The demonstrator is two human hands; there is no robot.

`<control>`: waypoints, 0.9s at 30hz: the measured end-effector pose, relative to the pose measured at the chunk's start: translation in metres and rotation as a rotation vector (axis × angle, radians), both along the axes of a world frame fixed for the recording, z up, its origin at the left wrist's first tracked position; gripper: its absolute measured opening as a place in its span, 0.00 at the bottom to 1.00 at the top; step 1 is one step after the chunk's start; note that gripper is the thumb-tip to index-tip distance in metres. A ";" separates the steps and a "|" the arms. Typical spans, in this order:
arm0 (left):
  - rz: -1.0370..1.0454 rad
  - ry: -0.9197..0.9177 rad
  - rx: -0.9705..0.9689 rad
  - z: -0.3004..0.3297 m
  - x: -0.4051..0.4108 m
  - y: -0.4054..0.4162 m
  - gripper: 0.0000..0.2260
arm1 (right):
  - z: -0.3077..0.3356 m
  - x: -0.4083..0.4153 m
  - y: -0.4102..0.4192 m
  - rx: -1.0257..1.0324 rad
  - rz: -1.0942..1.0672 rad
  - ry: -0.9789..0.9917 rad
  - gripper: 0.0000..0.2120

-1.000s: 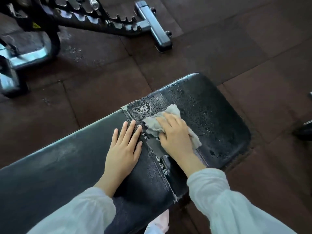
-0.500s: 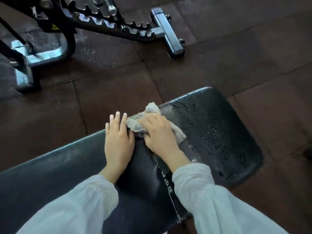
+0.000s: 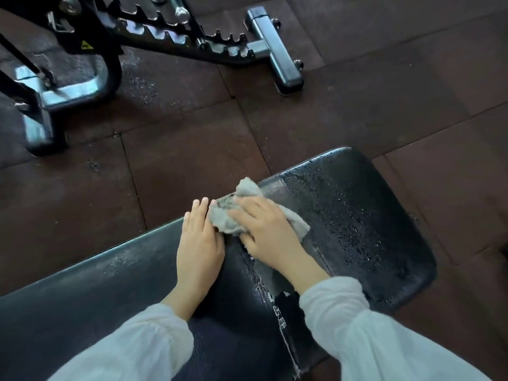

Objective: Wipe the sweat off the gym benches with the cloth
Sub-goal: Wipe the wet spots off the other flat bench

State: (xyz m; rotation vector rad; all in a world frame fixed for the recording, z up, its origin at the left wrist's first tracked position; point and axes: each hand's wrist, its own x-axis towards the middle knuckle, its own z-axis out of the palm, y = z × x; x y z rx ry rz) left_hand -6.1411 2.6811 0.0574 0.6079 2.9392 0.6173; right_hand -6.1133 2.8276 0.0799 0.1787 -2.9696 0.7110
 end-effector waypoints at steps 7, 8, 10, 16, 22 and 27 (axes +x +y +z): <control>0.006 0.018 -0.044 0.014 -0.001 0.031 0.22 | -0.001 0.003 0.071 0.056 -0.256 0.037 0.20; -0.039 0.044 -0.062 0.014 -0.002 0.037 0.22 | 0.000 -0.009 0.074 0.051 -0.319 0.031 0.19; -0.119 0.089 -0.099 0.013 -0.005 0.051 0.21 | 0.002 -0.028 0.070 0.030 -0.346 -0.002 0.20; -0.327 0.122 -0.159 0.007 -0.001 0.090 0.22 | -0.004 -0.004 0.110 0.044 -0.272 0.080 0.20; -0.304 0.117 -0.157 0.001 -0.001 0.090 0.24 | -0.004 -0.017 0.133 0.073 -0.545 0.067 0.20; -0.300 0.116 -0.161 0.001 0.000 0.091 0.24 | -0.003 -0.003 0.127 0.036 -0.122 0.063 0.18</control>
